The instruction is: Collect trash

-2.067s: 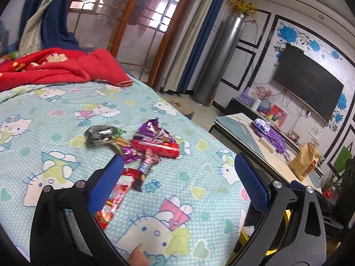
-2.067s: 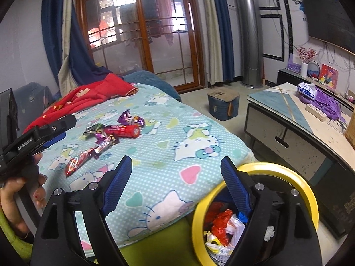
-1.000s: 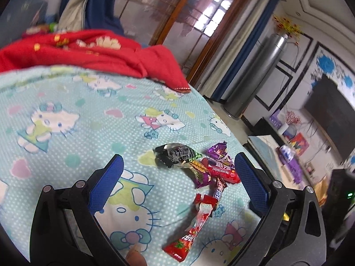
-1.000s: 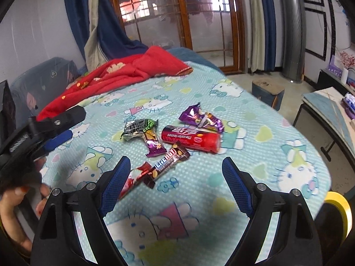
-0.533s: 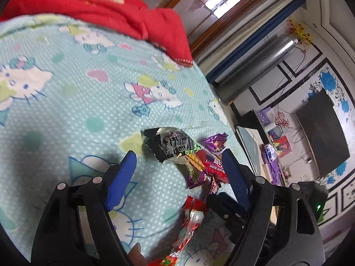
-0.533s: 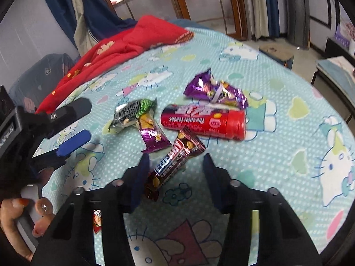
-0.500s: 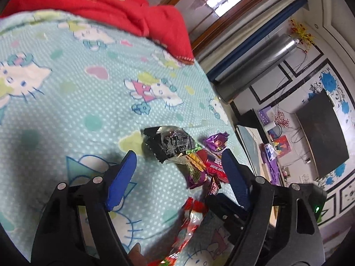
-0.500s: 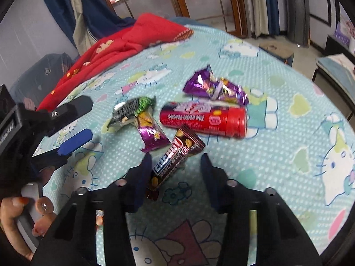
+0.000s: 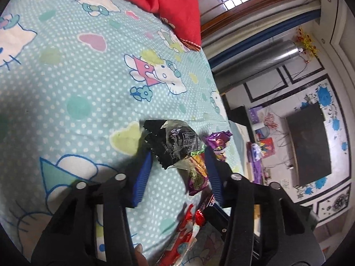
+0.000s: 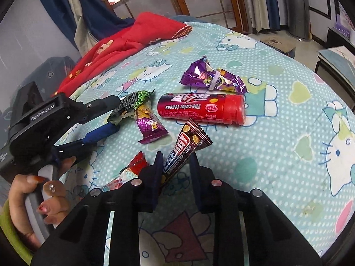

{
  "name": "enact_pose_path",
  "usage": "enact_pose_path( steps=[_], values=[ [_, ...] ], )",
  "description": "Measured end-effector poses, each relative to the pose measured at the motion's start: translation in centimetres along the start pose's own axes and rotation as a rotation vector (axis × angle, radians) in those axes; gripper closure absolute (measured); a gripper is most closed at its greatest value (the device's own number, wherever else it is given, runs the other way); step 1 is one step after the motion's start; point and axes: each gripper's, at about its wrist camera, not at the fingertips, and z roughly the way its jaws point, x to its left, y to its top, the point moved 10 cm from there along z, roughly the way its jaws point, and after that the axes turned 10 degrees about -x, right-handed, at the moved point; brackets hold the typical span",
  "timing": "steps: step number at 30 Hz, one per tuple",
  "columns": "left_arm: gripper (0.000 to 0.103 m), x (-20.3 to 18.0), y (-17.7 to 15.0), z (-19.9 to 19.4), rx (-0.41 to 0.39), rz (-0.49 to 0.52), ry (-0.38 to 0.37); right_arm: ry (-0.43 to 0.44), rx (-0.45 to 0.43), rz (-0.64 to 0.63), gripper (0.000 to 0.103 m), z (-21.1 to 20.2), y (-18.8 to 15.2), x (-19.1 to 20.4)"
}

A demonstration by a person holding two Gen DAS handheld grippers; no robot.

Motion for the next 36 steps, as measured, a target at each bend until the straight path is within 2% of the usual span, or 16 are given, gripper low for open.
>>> enact_pose_path(
  steps=[1, 5, 6, 10, 12, 13, 19, 24, 25, 27, 29, 36],
  values=[
    [0.069, 0.0, 0.1, 0.0, 0.003, -0.012, -0.014, -0.002, 0.000, -0.001, 0.083, -0.1, 0.0, -0.1],
    [0.091, 0.2, 0.2, 0.1, 0.024, -0.032, -0.042, -0.014, -0.003, -0.012, 0.089, -0.5, -0.2, -0.4],
    [0.093, 0.1, 0.2, 0.1, 0.026, -0.027, -0.045, -0.022, -0.002, -0.015, 0.089, -0.7, -0.4, -0.7],
    [0.095, -0.4, 0.0, -0.5, 0.028, -0.002, -0.074, -0.044, -0.002, -0.017, 0.092, -1.0, -0.7, -1.3],
    [0.096, -0.7, -0.2, -0.9, 0.027, 0.017, -0.080, -0.057, 0.000, -0.018, 0.096, -1.2, -0.9, -1.6],
    [0.096, -0.9, -0.2, -1.1, 0.023, 0.029, -0.081, -0.072, 0.008, -0.018, 0.102, -1.2, -1.2, -2.0],
    [0.096, -2.1, -0.1, -2.8, -0.009, 0.093, -0.090, -0.050, -0.004, 0.048, 0.102, -1.8, -1.5, -2.9],
    [0.096, -3.0, 0.1, -4.5, -0.038, 0.145, -0.094, -0.027, -0.033, 0.157, 0.102, -2.8, -0.7, -3.9],
    [0.096, -3.4, 0.1, -4.9, -0.044, 0.164, -0.097, -0.021, -0.036, 0.174, 0.100, -2.9, -0.5, -3.9],
    [0.096, -4.0, 0.1, -5.5, -0.055, 0.196, -0.100, -0.020, -0.036, 0.193, 0.090, -2.7, 0.0, -3.9],
    [0.096, -4.7, 0.1, -6.0, -0.064, 0.223, -0.108, -0.019, -0.031, 0.225, 0.066, -2.4, 0.3, -3.9],
    [0.096, -6.8, 0.3, -8.0, -0.103, 0.288, -0.133, -0.021, -0.001, 0.310, 0.064, -0.2, 1.1, -3.5]
  ],
)
